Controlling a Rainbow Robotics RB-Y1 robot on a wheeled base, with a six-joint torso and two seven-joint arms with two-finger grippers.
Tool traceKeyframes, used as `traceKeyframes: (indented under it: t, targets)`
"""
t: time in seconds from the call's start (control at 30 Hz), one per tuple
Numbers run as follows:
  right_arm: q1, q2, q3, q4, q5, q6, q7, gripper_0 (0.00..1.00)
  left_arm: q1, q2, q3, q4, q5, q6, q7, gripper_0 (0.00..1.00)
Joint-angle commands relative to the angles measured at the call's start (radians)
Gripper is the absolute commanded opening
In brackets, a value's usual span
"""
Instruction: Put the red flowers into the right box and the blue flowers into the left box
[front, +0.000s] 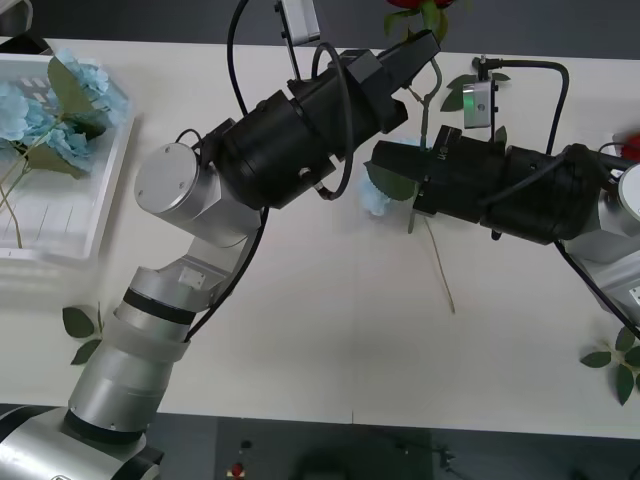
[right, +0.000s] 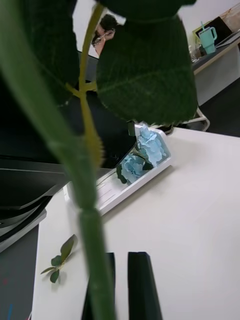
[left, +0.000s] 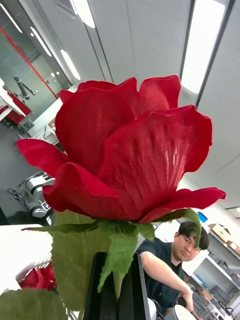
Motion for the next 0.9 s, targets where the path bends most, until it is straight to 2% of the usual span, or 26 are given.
traceKeyframes:
  t: [0.03, 0.07, 0.13, 0.17, 0.2, 0.27, 0.43, 0.57, 0.77, 0.83, 0.9]
  targets:
    - [-0.021, 0.009, -0.014, -0.016, -0.017, -0.001, -0.038, 0.0, -0.033, 0.0, -0.007, -0.015, -0.004, -0.013, 0.009, 0.01]
    - [-0.021, 0.009, -0.014, -0.016, -0.02, -0.003, -0.04, 0.0, -0.033, 0.006, -0.007, -0.015, -0.004, -0.022, 0.009, 0.04]
    - [-0.021, 0.009, -0.014, -0.016, -0.023, -0.001, -0.04, 0.0, -0.032, 0.02, -0.007, -0.015, -0.004, -0.028, 0.009, 0.19]
    - [-0.021, 0.009, -0.014, -0.016, -0.023, -0.001, -0.041, 0.0, -0.032, 0.026, -0.007, -0.015, -0.004, -0.032, 0.007, 0.23]
    - [-0.021, 0.009, -0.014, -0.016, -0.024, -0.001, -0.043, 0.0, -0.029, 0.045, -0.007, -0.015, -0.002, -0.041, 0.007, 0.33]
    - [-0.021, 0.007, -0.016, -0.016, -0.032, -0.003, -0.044, 0.0, -0.022, 0.072, -0.007, -0.015, 0.004, -0.041, 0.007, 0.39]
    - [-0.021, -0.011, -0.025, -0.016, -0.06, -0.003, -0.057, 0.0, 0.01, 0.195, -0.007, -0.022, 0.116, -0.03, -0.001, 0.42]
    - [-0.019, -0.073, -0.048, -0.014, -0.061, 0.0, -0.086, 0.0, 0.065, 0.316, -0.007, -0.051, 0.2, -0.019, -0.004, 0.42]
    - [-0.018, -0.278, -0.054, 0.004, -0.061, 0.013, -0.221, 0.0, 0.12, 0.513, 0.007, -0.058, 0.253, -0.002, -0.004, 0.42]
    - [-0.018, -0.336, -0.054, 0.041, -0.058, 0.037, -0.254, 0.0, 0.119, 0.565, 0.005, -0.035, 0.251, -0.002, -0.004, 0.47]
    - [-0.018, -0.393, -0.062, 0.102, -0.053, 0.072, -0.281, 0.0, 0.11, 0.608, 0.004, 0.007, 0.236, -0.001, -0.004, 0.59]
